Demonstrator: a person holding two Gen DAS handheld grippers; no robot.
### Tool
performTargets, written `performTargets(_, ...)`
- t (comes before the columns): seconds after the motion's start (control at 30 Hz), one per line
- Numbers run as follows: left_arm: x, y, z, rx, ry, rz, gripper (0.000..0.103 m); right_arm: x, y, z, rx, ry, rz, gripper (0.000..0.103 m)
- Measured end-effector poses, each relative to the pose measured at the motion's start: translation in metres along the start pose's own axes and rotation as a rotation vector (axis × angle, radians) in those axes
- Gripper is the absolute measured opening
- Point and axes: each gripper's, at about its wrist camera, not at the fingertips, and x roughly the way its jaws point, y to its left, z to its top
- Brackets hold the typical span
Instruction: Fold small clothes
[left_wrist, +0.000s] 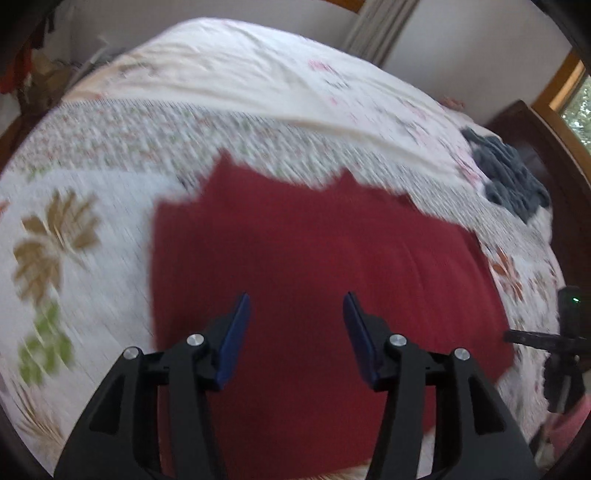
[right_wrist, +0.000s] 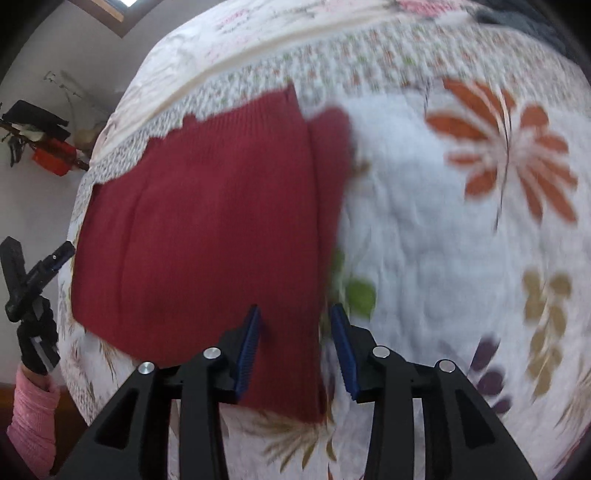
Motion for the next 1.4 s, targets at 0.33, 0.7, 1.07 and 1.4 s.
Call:
performTargets(0.33, 0.024, -0.006, -0.034, 0.042, 0.063, 0.041, 0.052, -0.021, 0.001, -0.021, -0.008, -0.015, 0.034, 0.009)
performTargets(0.7, 0.033, -0.006, -0.031, 0.048, 0.086, 0.041, 0.052, 0.006, -0.017, -0.026, 0.026, 0.044, 0.02, 0.022)
performTargets(1.07, 0.045, -0.052, -0.007, 0.079, 0.066, -0.003, 0.053, -0.009, -0.01, 0.045, 0.043, -0.062, 0.01, 0.035)
performTargets(1.4, 0.065, -0.047, -0.01, 0.071, 0.084, -0.024, 0.053, 0.011, -0.028, 0.057, 0.082, -0.027, -0.036, 0.005)
